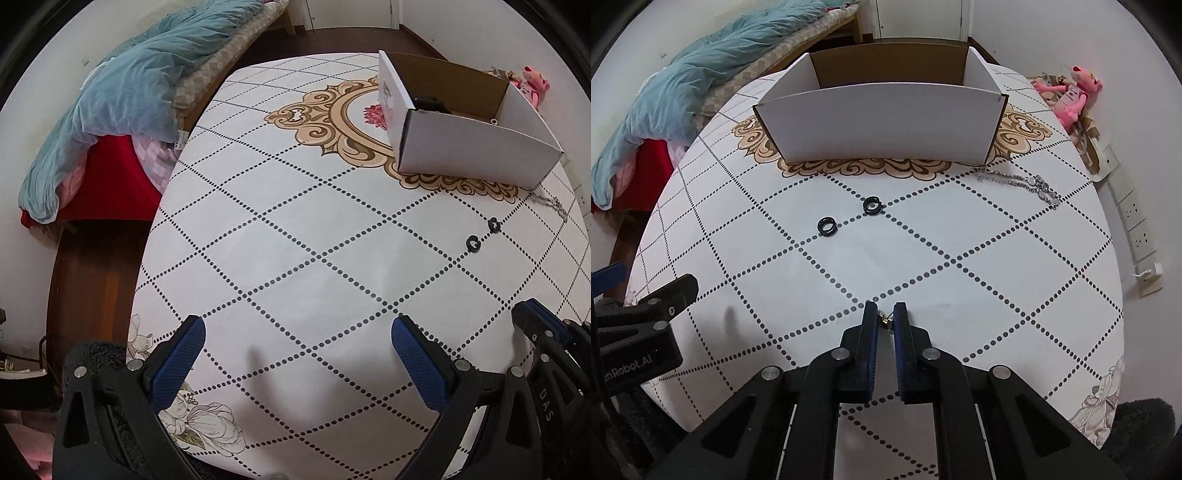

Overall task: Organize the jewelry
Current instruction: 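Lower the right gripper onto the tiny gold earring and grasp it, then grasp a small black ring with the left gripper while the right gripper holds the earring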

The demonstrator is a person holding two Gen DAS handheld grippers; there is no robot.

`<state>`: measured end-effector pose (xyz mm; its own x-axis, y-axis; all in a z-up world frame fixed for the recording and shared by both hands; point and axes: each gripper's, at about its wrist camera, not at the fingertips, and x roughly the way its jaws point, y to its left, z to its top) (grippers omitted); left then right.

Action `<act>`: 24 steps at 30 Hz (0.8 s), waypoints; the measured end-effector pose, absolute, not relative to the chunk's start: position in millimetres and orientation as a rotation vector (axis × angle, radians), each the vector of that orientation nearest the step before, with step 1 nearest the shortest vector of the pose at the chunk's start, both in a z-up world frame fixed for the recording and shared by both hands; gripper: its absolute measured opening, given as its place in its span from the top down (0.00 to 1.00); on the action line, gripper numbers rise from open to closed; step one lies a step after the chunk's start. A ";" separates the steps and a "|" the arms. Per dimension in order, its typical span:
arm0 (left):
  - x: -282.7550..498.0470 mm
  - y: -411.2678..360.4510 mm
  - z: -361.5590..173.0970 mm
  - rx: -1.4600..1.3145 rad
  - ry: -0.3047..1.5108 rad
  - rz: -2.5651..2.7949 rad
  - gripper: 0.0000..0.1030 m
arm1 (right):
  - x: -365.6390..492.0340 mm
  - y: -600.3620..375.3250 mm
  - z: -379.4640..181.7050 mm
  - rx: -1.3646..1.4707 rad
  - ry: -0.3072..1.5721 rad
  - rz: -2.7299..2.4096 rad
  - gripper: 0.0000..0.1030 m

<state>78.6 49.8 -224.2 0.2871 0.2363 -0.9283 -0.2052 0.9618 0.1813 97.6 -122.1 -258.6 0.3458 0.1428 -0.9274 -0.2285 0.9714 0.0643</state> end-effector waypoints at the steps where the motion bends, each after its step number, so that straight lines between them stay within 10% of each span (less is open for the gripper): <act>1: 80.1 48.3 -224.4 0.031 1.246 0.292 0.00 | 97.6 -125.3 -258.2 -0.069 1.195 0.239 0.92; 16: 144.4 -23.8 -229.9 -0.003 1.225 0.046 0.08 | 133.4 -211.3 -235.4 0.114 1.163 0.074 0.92; 24: 148.8 -42.3 -244.0 0.023 1.234 -0.024 0.83 | 141.1 -232.9 -234.2 0.141 1.158 0.032 0.92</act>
<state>148.8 -42.3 -244.0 0.3303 -0.0057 -0.9439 0.0303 0.9995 0.0046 141.1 -232.9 -234.2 0.4018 0.0980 -0.9105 0.0477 0.9907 0.1277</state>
